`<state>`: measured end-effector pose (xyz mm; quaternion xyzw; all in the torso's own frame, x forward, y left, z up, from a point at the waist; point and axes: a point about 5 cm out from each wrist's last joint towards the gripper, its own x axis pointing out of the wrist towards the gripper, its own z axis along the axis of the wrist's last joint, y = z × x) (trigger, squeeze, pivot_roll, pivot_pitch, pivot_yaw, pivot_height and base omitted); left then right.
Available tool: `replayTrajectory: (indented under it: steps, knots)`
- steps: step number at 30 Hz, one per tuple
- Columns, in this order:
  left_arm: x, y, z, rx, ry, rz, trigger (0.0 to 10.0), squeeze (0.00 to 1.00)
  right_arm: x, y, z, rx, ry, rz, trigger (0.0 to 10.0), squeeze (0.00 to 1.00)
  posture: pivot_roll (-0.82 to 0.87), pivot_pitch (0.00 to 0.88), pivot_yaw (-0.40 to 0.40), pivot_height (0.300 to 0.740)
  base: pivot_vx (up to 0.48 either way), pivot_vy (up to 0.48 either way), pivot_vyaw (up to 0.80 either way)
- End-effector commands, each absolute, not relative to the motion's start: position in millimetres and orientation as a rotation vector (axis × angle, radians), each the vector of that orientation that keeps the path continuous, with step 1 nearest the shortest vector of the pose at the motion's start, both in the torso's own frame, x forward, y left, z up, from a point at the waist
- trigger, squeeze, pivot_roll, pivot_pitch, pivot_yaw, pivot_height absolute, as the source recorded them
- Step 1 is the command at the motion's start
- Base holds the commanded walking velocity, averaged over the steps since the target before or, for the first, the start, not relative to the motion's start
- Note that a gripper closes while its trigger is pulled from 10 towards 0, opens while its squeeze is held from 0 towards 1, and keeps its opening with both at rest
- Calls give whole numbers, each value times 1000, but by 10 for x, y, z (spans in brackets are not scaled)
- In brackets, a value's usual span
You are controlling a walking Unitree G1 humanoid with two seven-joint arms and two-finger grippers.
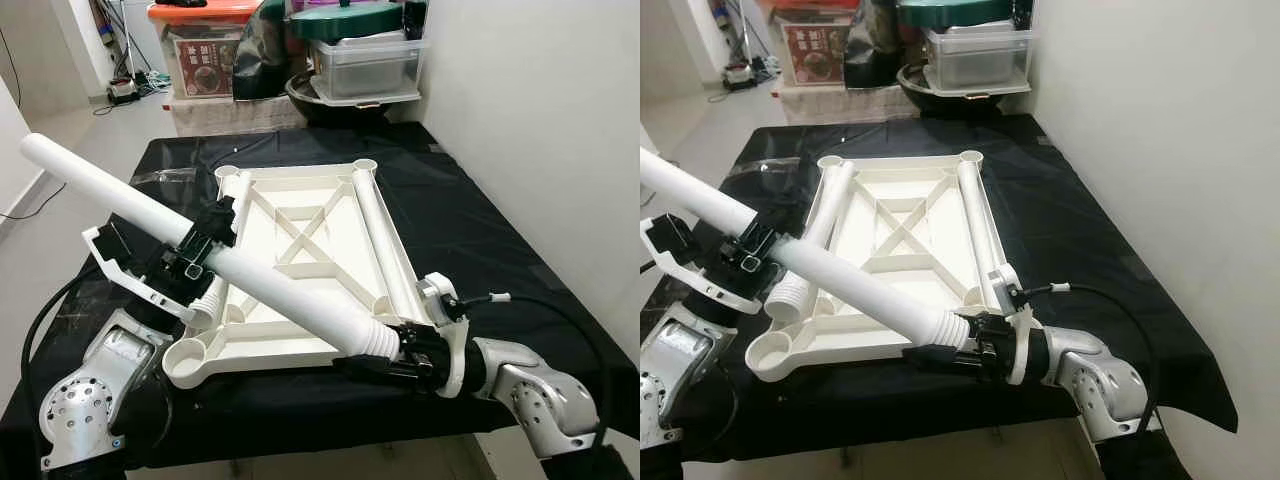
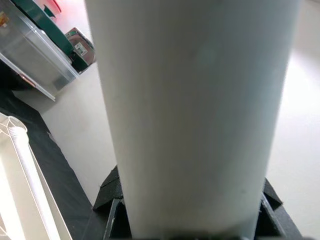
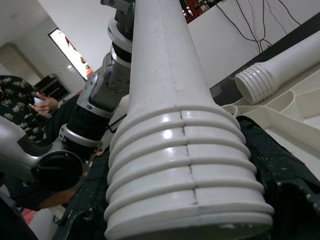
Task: Building children table
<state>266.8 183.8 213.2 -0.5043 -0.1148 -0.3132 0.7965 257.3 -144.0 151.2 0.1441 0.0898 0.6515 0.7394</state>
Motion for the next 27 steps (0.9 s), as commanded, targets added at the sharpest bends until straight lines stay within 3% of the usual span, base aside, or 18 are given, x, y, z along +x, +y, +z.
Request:
replayTrajectory:
  steps: [1, 2, 3, 5, 6, 14, 18, 23, 24, 25, 27]
  knots:
    - [2631, 1911, 2169, -1040, -296, -633, 0, 0, 2586, -1386, 1499, 294, 201, 1438, 0, 0, -20, 0, -35, 740, 0, 0, 0]
    - [2631, 1911, 2169, -1040, -296, -633, 0, 0, 2586, -1386, 1499, 294, 201, 1438, 0, 0, -20, 0, -35, 740, 0, 0, 0]
    - [2607, 1824, 2167, -1044, -274, -676, 0, 0, 2675, -1383, 1443, 240, 224, 1344, 10000, 0, -21, 0, -33, 740, 0, 0, 0]
    - [2598, 1795, 2167, -1046, -268, -688, 0, 0, 2723, -1388, 1410, 212, 241, 1291, 10000, 0, -21, 0, -33, 740, 0, 0, 0]
    - [2593, 1777, 2168, -1045, -267, -693, 0, 0, 2755, -1412, 1412, 233, 242, 1261, 10000, 1000, -23, 0, -30, 740, 0, 0, 0]
    - [2613, 1897, 2224, -1006, -295, -646, 0, 0, 2804, -1686, 1536, 251, 233, 1210, 10000, 1000, -33, 0, -23, 740, 0, 0, 0]
    - [2603, 1950, 2224, -953, -271, -651, 0, 0, 2786, -1993, 1701, 160, 250, 1220, 10000, 1000, -43, 0, -10, 740, 0, 0, 0]
    - [2605, 1905, 2215, -932, -246, -681, 0, 0, 2851, -2149, 1832, 72, 242, 1203, 10000, 1000, -52, 0, -1, 740, 0, 0, 0]
    - [2614, 1873, 2207, -931, -238, -693, 0, 0, 2942, -2132, 1910, 51, 199, 1165, 10000, 871, -55, 0, 3, 740, 0, 0, 0]
    - [2624, 1845, 2200, -930, -232, -703, 0, 0, 3016, -2082, 1992, 49, 156, 1147, 10000, 0, -56, 0, 8, 740, 0, 0, 0]
    - [2634, 1819, 2196, -931, -227, -713, 0, 0, 3084, -1995, 2086, 73, 112, 1135, 10000, 0, -55, 0, 10, 740, 0, 0, 0]
